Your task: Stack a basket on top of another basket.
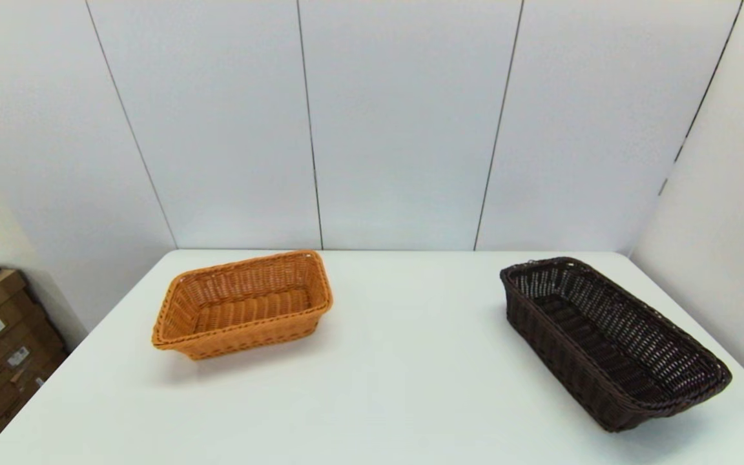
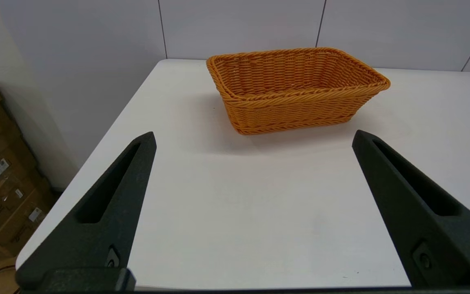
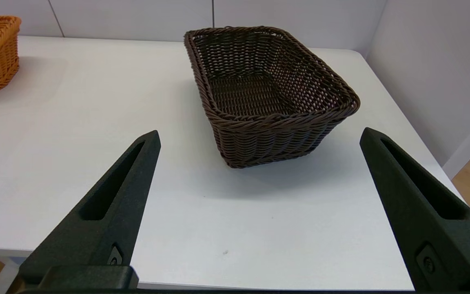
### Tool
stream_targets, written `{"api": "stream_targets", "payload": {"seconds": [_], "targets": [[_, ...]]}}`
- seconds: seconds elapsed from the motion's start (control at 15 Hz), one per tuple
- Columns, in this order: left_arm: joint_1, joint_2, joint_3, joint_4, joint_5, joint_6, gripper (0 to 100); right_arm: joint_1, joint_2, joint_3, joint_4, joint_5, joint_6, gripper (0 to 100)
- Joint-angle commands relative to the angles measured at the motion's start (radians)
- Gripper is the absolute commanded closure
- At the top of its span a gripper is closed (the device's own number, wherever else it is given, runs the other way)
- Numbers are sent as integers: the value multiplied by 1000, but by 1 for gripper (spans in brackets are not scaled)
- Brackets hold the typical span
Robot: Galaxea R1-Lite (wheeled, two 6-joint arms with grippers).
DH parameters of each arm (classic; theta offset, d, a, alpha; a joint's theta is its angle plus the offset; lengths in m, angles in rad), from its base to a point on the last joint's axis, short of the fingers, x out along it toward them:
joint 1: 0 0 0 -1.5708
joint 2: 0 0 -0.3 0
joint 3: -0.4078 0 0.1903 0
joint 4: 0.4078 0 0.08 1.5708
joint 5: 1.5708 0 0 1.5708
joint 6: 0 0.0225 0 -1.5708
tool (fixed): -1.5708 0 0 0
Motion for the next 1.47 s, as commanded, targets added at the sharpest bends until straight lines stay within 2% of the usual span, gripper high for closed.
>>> {"api": "stream_targets", "payload": {"seconds": [0.07,0.4,0.6,0.73,0.93,1.0,1.27,1.47], "targets": [[0,0,-11,22,-4,2,0,-1,0,0,0,0,0,0],[-1,1,-100,189,-15,-1,0,0,0,0,0,0,0,0],[-1,86,-313,425,-88,-13,0,0,0,0,0,0,0,0],[0,242,-486,549,-94,-11,0,0,0,0,0,0,0,0],[0,586,-772,821,-93,-19,0,0,0,0,0,0,0,0],[3,707,-830,867,-93,-53,0,0,0,0,0,0,0,0],[3,1130,-1017,875,-91,-329,0,0,0,0,0,0,0,0],[3,1347,-1080,872,-82,-447,0,0,0,0,0,0,0,0]]}}
